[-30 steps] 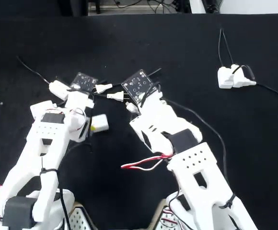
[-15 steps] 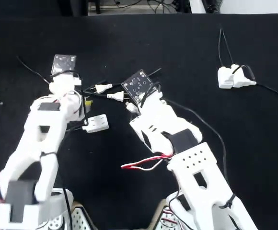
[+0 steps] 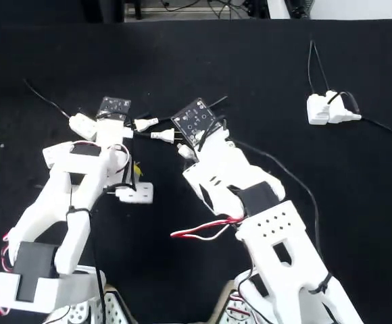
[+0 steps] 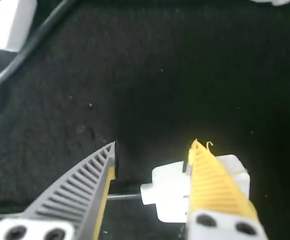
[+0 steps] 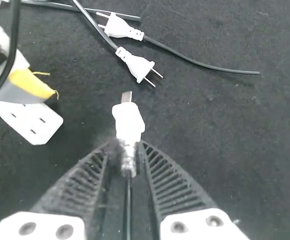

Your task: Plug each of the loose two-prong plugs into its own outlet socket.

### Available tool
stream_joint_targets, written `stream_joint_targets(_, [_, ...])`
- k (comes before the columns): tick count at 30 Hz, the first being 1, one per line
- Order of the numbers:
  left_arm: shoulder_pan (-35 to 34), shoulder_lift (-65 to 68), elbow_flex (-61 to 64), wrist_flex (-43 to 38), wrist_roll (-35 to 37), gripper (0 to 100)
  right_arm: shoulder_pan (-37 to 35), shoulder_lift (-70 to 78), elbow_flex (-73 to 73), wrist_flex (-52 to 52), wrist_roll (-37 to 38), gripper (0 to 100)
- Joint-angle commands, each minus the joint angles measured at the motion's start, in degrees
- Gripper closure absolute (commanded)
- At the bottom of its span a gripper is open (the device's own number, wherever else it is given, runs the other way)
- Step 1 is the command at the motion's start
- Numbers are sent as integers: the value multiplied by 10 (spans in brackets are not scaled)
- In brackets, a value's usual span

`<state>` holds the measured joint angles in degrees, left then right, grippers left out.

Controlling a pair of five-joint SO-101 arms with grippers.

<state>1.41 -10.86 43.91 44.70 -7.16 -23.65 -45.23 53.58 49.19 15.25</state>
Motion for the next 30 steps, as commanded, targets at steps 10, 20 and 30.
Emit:
stream_joint_targets(10, [24, -27, 1, -4, 23, 766, 6, -18, -1, -13, -3, 988])
stream_joint_targets(20, [-80, -149, 17, 92, -40, 766, 5, -18, 3, -14, 0, 988])
stream_joint_targets(30, [-85, -173, 118, 68, -82, 766, 5, -18, 3, -13, 0, 988])
